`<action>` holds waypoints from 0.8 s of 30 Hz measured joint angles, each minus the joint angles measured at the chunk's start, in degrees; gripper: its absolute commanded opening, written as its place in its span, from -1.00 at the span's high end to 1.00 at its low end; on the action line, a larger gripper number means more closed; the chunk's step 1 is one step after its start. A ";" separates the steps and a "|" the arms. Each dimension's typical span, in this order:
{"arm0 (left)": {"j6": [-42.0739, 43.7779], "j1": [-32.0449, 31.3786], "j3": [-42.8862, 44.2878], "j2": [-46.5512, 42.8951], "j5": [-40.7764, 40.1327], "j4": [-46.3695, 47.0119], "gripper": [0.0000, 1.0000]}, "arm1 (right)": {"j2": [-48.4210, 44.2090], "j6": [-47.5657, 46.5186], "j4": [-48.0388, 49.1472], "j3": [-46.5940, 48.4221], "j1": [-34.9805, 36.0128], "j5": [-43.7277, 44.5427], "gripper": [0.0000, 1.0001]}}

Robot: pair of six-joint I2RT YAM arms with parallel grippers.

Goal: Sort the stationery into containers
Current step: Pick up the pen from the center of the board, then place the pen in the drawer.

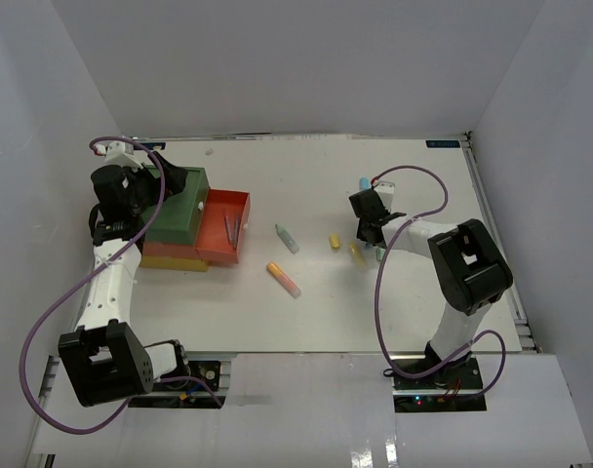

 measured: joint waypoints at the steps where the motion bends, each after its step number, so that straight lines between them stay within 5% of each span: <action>1: 0.00 0.00 0.00 0.00 0.02 0.00 -0.96 | 0.70 0.33 -0.09 0.15 -0.20 -0.09 0.42; 10: 0.00 0.00 -0.04 0.00 0.02 0.07 -0.96 | 1.60 1.88 -0.04 1.31 -1.57 -1.11 0.84; 18: 0.00 0.00 -0.04 0.00 0.04 0.09 -0.96 | -4.68 -0.17 -0.96 1.31 -0.92 -1.66 0.85; 24: 0.00 0.00 -0.04 -0.02 0.04 0.09 -0.96 | -14.67 -0.55 3.65 5.22 7.89 -5.77 0.82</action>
